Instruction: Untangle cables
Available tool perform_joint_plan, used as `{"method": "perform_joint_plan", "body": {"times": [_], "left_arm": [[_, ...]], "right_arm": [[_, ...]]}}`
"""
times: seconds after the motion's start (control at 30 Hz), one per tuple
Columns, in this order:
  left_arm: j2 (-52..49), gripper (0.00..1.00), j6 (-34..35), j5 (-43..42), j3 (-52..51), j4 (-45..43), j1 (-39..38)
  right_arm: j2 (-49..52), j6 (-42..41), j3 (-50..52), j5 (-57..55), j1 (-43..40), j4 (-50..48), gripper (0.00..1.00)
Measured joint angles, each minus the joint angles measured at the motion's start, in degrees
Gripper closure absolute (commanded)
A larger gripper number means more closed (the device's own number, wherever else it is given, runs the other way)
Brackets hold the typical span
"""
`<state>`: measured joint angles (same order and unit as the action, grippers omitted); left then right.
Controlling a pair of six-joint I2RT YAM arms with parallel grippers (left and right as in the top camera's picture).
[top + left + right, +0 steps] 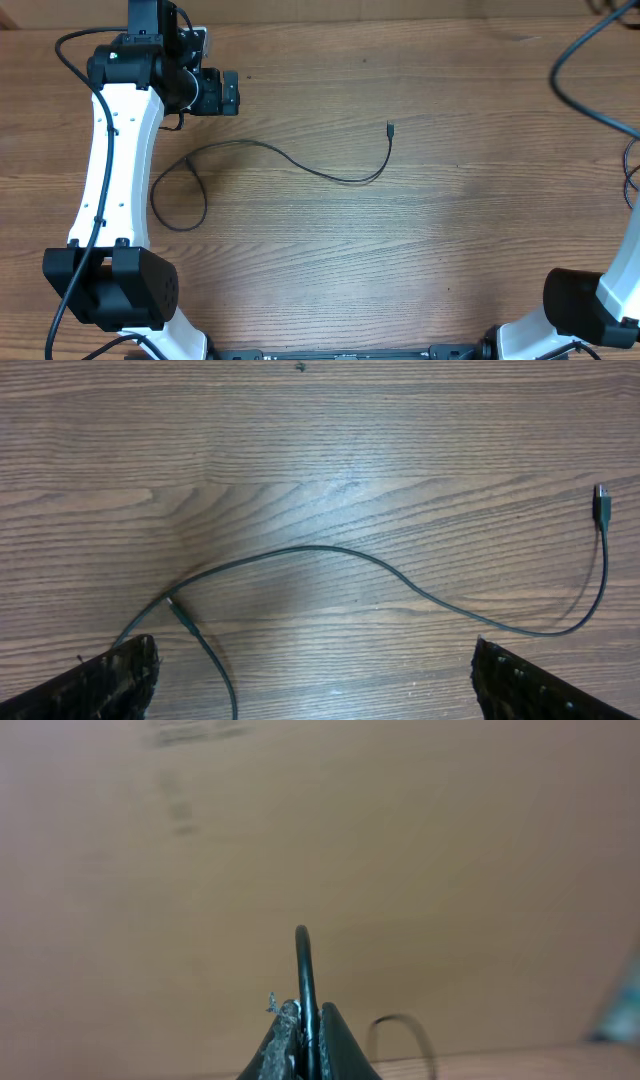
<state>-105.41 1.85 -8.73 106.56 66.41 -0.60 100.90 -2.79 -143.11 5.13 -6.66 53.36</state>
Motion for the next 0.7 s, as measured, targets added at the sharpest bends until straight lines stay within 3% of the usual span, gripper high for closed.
{"method": "perform_joint_plan", "body": {"times": [0.3, 0.7], "left_arm": [[0.0, 0.0, 0.0, 0.0, 0.0, 0.0, 0.0], [0.0, 0.0, 0.0, 0.0, 0.0, 0.0, 0.0]], "right_arm": [[4.83, -0.02, -0.26, -8.09, -11.13, 1.62, 0.96], [23.32, -0.2, -0.15, -7.41, -21.7, 7.74, 0.96]]}}
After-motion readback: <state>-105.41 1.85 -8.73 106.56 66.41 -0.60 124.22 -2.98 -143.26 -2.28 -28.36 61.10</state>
